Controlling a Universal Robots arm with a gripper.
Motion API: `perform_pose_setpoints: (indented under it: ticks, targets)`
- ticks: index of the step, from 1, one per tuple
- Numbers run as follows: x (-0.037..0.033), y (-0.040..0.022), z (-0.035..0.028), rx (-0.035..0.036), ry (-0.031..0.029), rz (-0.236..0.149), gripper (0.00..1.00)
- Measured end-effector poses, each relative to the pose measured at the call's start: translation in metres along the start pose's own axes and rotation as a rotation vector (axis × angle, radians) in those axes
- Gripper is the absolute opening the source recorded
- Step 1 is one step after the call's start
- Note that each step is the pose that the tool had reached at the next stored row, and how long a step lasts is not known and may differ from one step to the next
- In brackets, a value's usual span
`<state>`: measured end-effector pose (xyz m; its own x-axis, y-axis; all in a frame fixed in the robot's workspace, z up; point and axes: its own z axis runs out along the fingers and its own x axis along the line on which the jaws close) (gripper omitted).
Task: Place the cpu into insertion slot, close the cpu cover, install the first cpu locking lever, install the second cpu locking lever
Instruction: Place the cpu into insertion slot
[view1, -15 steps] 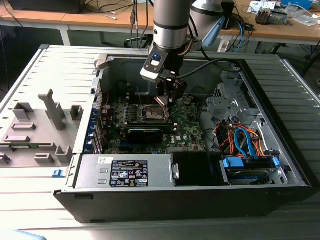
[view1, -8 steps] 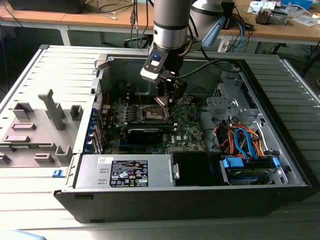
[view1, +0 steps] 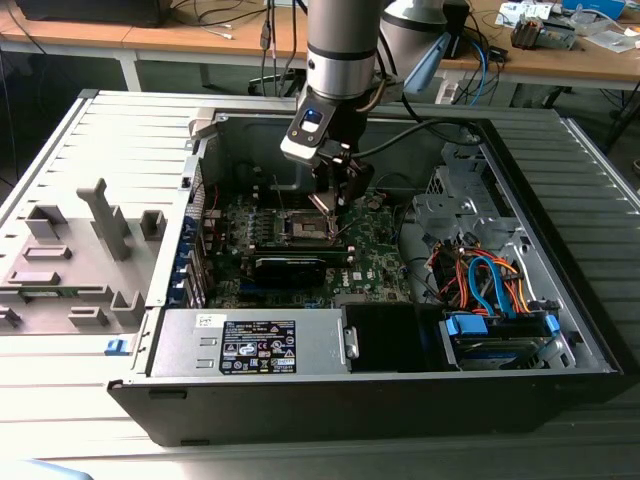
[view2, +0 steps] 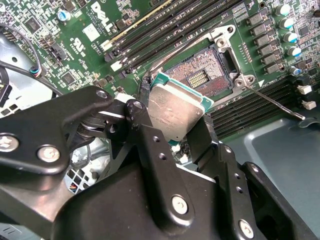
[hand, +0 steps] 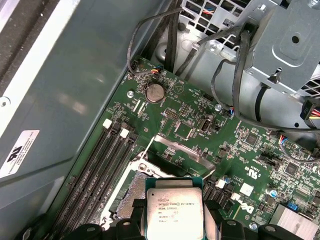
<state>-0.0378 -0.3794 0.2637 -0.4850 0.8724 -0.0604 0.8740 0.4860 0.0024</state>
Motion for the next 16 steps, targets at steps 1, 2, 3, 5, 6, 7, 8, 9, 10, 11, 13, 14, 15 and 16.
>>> perform_pose_setpoints:
  ticks: [1,2,3,5,6,7,8,9,10,11,13,14,15,16]
  targets:
    - [0.0,0.0,0.0001,0.0002,-0.0002,0.0,0.55]
    - [0.0,0.0,0.0001,0.0002,-0.0002,0.001,0.55]
    - [0.0,0.0,0.0002,0.0003,-0.0003,0.001,0.55]
    - [0.0,0.0,0.0003,0.0004,-0.0005,0.002,0.55]
    - [0.0,0.0,0.0004,0.0005,-0.0006,0.002,0.55]
    - [0.0,0.0,0.0005,0.0007,-0.0009,0.003,0.55]
    - [0.0,0.0,0.0006,0.0008,-0.001,0.003,0.55]
    - [0.0,0.0,0.0006,0.0009,-0.0011,0.004,0.55]
    - [0.0,0.0,0.0007,0.0009,-0.0012,0.004,0.55]
    - [0.0001,0.0,0.0008,0.001,-0.0012,0.004,0.55]
    - [0.0001,0.0,0.0009,0.0012,-0.0015,0.005,0.55]
    - [0.0001,0.0,0.001,0.0013,-0.0017,0.006,0.55]
    - [0.0001,0.0,0.0011,0.0014,-0.0019,0.006,0.55]
    - [0.0001,0.0,0.0012,0.0015,-0.0019,0.006,0.55]
